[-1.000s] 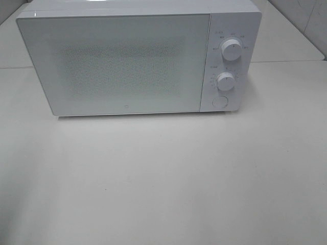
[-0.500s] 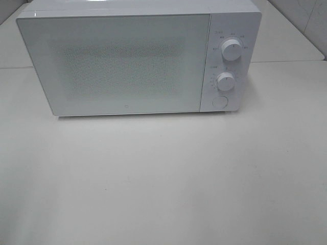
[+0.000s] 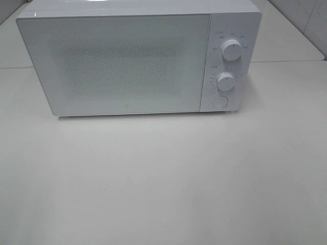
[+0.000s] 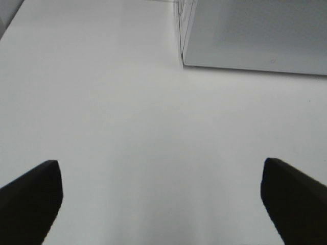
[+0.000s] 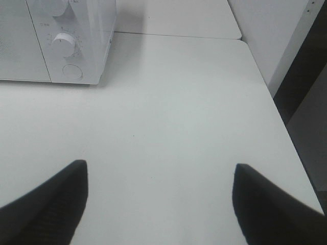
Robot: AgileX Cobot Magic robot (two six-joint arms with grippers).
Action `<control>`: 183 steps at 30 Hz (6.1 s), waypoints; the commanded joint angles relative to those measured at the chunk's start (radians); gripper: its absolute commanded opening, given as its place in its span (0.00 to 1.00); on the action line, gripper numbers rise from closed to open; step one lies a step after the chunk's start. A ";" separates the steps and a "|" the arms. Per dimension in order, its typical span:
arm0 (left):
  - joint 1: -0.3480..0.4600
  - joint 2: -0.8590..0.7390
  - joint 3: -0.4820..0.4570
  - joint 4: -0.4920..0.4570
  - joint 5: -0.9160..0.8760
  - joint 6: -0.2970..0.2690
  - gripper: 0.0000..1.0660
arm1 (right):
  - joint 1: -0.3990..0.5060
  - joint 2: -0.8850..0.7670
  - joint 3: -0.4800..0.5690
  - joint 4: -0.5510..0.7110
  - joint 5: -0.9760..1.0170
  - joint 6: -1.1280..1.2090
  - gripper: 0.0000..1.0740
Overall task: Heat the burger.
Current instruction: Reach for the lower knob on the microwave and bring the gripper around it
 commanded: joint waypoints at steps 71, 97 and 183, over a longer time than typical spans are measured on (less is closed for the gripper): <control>0.002 -0.095 0.000 0.029 0.001 -0.017 0.92 | -0.003 0.319 -0.040 -0.032 -0.388 -0.013 0.71; 0.002 -0.095 0.000 0.029 0.001 -0.017 0.92 | -0.003 0.766 -0.040 -0.031 -0.743 -0.010 0.71; 0.002 -0.093 0.000 0.029 0.001 -0.014 0.92 | 0.510 1.896 -0.007 0.904 -2.319 -0.319 0.71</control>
